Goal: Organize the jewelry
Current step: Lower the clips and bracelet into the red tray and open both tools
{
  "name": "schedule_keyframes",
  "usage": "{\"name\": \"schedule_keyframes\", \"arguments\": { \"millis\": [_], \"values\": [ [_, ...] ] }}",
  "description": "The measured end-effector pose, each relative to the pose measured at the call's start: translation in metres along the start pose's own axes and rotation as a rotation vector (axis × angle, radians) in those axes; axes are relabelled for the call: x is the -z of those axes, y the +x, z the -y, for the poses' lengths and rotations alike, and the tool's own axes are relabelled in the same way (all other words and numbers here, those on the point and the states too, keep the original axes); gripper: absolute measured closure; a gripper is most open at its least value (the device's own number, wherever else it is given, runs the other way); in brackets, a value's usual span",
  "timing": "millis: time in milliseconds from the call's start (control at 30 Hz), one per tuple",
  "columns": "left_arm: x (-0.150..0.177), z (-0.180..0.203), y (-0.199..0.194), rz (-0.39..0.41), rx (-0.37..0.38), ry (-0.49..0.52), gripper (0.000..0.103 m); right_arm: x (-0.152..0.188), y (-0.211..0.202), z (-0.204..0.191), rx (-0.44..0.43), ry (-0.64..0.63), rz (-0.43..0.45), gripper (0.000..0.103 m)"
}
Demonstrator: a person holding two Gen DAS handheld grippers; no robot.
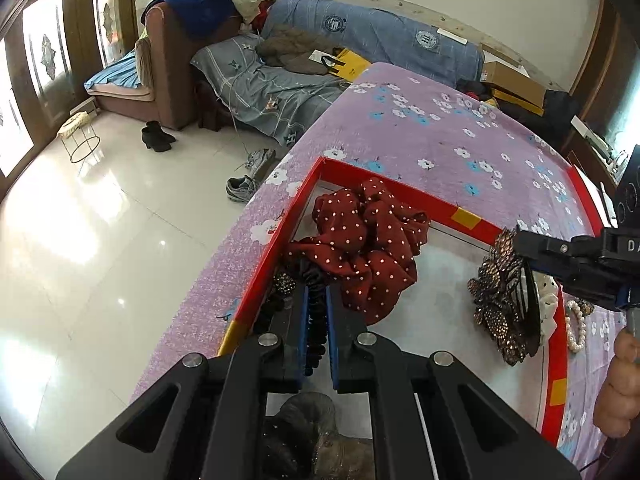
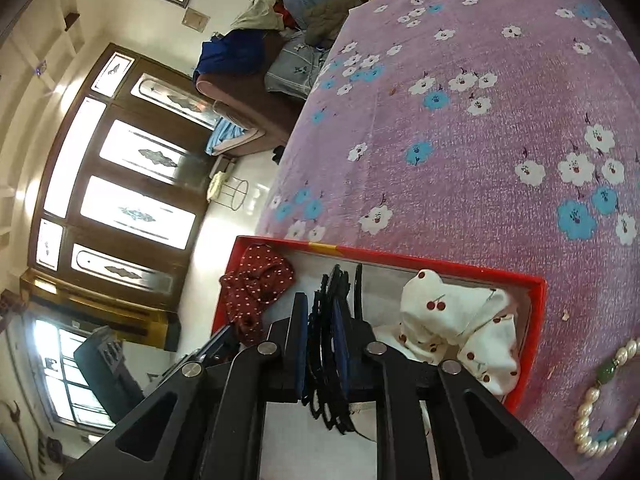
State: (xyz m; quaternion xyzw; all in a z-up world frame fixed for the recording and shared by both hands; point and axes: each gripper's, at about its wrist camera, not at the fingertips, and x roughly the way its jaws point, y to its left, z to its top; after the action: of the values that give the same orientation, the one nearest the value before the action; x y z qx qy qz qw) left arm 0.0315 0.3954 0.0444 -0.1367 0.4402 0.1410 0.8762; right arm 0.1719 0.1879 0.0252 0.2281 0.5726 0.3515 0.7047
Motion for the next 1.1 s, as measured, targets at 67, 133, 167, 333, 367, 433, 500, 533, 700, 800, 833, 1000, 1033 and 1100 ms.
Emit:
{"name": "schedule_keyframes", "arguments": {
  "millis": [67, 133, 167, 333, 367, 433, 500, 533, 700, 800, 833, 1000, 1033, 1100],
  "values": [
    [0.000, 0.000, -0.001, 0.001, 0.001, -0.003, 0.089, 0.000, 0.002, 0.000, 0.017, -0.007, 0.004, 0.081],
    [0.000, -0.001, -0.005, 0.010, 0.001, -0.011, 0.074, 0.000, 0.001, -0.002, 0.016, -0.012, 0.011, 0.060],
    [-0.001, -0.002, -0.008, 0.019, -0.002, -0.017, 0.065, 0.000, 0.002, -0.003, 0.014, -0.016, 0.019, 0.048],
    [0.000, -0.006, -0.029, 0.070, 0.009, -0.043, 0.061, 0.004, -0.013, -0.015, 0.048, -0.087, 0.061, 0.043],
    [0.000, -0.007, -0.033, 0.077, 0.005, -0.048, 0.061, 0.006, -0.017, -0.017, 0.055, -0.097, 0.067, 0.043],
    [0.003, -0.010, -0.042, 0.089, 0.001, -0.062, 0.058, 0.010, -0.026, -0.020, 0.062, -0.116, 0.073, 0.043],
    [0.006, -0.012, -0.051, 0.099, 0.000, -0.076, 0.055, 0.016, -0.035, -0.022, 0.077, -0.134, 0.081, 0.044],
    [0.009, -0.012, -0.056, 0.104, 0.000, -0.081, 0.055, 0.021, -0.041, -0.023, 0.088, -0.148, 0.086, 0.044],
    [0.023, -0.008, -0.084, 0.140, -0.021, -0.073, 0.052, 0.039, -0.064, -0.017, 0.114, -0.163, 0.097, 0.044],
    [0.033, -0.002, -0.102, 0.172, -0.043, -0.052, 0.048, 0.054, -0.081, -0.011, 0.132, -0.175, 0.098, 0.044],
    [0.036, 0.000, -0.107, 0.182, -0.048, -0.048, 0.046, 0.060, -0.088, -0.009, 0.147, -0.188, 0.101, 0.044],
    [0.059, 0.015, -0.130, 0.222, -0.044, -0.045, 0.040, 0.085, -0.121, 0.005, 0.217, -0.229, 0.122, 0.044],
    [0.062, 0.017, -0.131, 0.221, -0.039, -0.043, 0.040, 0.090, -0.131, 0.010, 0.229, -0.227, 0.128, 0.044],
    [0.070, 0.026, -0.134, 0.214, -0.030, -0.030, 0.040, 0.099, -0.148, 0.020, 0.267, -0.224, 0.149, 0.044]
  ]
}}
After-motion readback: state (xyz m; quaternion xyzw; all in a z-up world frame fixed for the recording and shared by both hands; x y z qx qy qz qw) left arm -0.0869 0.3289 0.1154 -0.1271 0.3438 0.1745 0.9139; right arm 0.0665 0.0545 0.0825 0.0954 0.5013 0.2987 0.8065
